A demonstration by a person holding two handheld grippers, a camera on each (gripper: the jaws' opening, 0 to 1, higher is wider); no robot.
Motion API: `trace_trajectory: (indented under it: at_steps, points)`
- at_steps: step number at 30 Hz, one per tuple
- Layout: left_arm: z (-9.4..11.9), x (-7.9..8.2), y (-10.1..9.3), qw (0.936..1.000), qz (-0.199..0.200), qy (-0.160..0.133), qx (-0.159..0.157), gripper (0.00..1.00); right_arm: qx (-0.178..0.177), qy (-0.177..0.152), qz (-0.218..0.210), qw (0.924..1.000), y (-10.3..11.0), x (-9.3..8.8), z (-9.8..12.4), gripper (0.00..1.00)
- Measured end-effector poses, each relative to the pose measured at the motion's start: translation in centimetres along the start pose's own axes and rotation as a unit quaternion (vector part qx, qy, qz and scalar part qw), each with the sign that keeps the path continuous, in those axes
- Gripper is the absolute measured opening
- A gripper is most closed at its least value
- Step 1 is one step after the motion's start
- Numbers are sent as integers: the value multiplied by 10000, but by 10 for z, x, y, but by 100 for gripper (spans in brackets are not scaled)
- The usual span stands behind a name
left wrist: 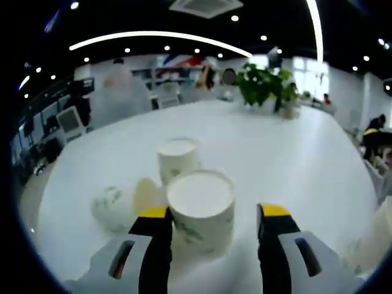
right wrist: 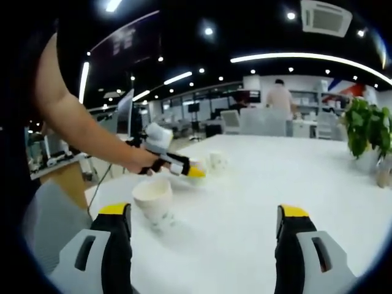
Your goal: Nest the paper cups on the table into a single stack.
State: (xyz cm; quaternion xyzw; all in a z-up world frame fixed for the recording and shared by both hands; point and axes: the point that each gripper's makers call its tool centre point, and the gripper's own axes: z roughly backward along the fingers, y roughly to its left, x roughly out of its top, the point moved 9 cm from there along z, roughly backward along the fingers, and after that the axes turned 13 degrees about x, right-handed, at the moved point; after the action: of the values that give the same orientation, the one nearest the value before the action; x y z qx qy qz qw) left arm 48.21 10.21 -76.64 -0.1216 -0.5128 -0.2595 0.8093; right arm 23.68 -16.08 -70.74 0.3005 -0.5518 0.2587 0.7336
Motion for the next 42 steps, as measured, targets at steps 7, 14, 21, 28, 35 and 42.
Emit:
trace_trajectory:
  at_steps: [7,14,21,28,35,42]
  points:
    - [-1,1,1,9999,57,46,78,40,16,20,19,10000,1,0,-1,97]
    - [3,3,2,9999,-55,47,88,38,18,29,18,10000,1,-1,-1,96]
    - [5,9,5,9999,12,73,72,38,7,7,13,10000,1,0,0,96]
    - [9,21,11,9999,-35,121,-29,37,19,0,14,10000,1,0,0,96]
    - [15,33,13,9997,-98,62,-200,37,45,-16,10,10000,2,0,0,96]
    - [20,44,13,9994,-45,75,-325,36,38,-11,32,10000,3,0,1,96]
